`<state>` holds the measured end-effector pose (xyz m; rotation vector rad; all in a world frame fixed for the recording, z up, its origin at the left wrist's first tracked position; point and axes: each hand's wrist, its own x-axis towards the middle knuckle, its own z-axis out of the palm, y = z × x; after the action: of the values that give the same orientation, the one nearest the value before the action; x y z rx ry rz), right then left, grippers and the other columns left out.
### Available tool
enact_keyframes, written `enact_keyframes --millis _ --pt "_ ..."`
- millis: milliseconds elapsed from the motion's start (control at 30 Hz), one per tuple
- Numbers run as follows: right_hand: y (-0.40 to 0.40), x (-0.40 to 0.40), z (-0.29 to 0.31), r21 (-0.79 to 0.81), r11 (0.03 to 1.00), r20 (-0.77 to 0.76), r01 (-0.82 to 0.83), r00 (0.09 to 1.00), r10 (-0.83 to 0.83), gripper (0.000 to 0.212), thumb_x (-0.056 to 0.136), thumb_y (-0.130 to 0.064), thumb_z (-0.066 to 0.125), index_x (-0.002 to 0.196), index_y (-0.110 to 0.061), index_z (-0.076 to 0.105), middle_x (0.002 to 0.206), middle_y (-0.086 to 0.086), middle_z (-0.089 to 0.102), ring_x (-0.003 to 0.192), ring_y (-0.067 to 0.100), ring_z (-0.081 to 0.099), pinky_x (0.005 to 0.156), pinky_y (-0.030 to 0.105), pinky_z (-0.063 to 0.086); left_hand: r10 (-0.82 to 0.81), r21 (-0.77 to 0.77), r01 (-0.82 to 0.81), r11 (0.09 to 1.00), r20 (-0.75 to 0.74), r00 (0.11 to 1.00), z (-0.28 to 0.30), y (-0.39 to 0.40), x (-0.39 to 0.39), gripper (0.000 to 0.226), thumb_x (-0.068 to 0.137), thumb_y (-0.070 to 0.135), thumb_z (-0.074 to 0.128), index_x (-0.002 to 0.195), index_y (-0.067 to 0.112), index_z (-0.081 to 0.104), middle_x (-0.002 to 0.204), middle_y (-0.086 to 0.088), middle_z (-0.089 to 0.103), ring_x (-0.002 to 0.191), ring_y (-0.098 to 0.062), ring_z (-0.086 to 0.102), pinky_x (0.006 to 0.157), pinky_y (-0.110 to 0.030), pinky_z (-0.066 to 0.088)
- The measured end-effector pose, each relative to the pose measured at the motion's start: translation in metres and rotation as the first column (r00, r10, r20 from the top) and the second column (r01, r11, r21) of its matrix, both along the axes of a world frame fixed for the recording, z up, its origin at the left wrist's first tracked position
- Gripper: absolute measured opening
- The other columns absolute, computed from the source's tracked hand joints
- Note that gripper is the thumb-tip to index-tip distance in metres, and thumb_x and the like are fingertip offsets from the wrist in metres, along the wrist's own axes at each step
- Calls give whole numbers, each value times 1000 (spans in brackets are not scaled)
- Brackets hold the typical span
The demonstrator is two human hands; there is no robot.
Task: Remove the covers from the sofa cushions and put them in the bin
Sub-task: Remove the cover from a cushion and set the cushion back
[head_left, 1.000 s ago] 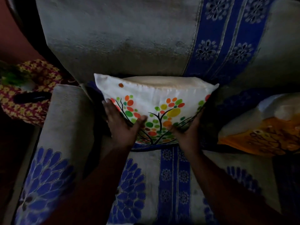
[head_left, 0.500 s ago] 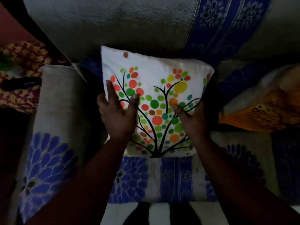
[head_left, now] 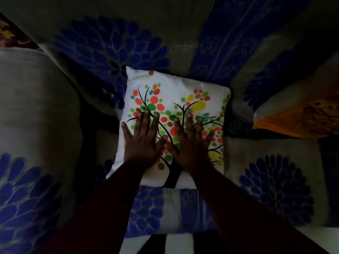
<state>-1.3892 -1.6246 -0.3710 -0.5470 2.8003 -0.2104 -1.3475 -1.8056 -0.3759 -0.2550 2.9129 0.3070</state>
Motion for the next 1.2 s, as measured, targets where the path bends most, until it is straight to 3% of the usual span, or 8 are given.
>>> enact_keyframes --millis 200,300,433,567,667,767,1000,1200 --pt "-7 -23 14 -56 998 17 -16 1000 17 72 93 -79 20 157 -46 18 169 -5 7 154 34 7 113 71 12 48 37 -53 998 132 990 13 -2 -23 71 100 64 18 160 31 -1 169 -2 -5 155 -20 -10 116 -69 -1" --pt "19 -34 55 -273 959 -87 79 990 -107 62 99 -69 25 151 -39 42 163 2 29 144 36 32 108 62 32 14 22 -12 1000 -60 998 68 2 -30 68 97 59 37 155 25 30 161 -8 28 150 -28 22 118 -62 8" --pt "17 -82 45 -272 893 -7 358 927 -374 80 91 -79 34 157 -34 32 167 17 13 150 42 19 114 60 32 -193 -16 192 981 -77 978 83 4 -90 76 96 65 30 160 32 6 169 -2 1 155 -27 -2 116 -69 0" --pt "0 -74 44 -173 942 28 287 958 -286 74 89 -76 38 155 -44 30 167 15 9 145 46 26 109 61 37 -66 113 58 992 62 996 54 -6 -70 77 93 76 22 155 45 -12 166 12 -16 153 -19 -19 113 -72 -4" --pt "-18 -47 65 -45 982 -68 183 980 -186 74 94 -70 36 159 -42 16 168 14 0 150 46 11 111 71 21 105 173 -115 978 68 992 56 -12 -32 81 93 74 31 155 46 -12 166 12 -16 152 -16 -20 115 -70 -4" --pt "-35 -54 57 19 990 -125 141 983 -138 81 95 -72 30 161 -33 2 168 14 -10 153 45 -6 109 79 5 170 93 -178 980 91 981 50 -22 -42 87 91 76 32 155 43 -16 166 5 -20 151 -21 -24 112 -75 -2" --pt "-23 -83 -47 27 981 -20 192 981 -191 88 93 -79 28 161 -30 -1 168 14 -7 152 44 -8 101 83 14 129 -102 -114 988 156 979 -37 -11 -75 91 89 80 22 154 32 -21 162 -9 -22 151 -33 -22 106 -81 -7" --pt "-14 -68 40 39 978 35 206 978 -208 85 92 -80 26 160 -38 -2 169 5 -9 154 39 -6 103 83 14 128 86 -144 986 167 978 48 -5 -63 89 89 83 21 154 39 -21 164 0 -26 150 -26 -27 109 -77 -6"
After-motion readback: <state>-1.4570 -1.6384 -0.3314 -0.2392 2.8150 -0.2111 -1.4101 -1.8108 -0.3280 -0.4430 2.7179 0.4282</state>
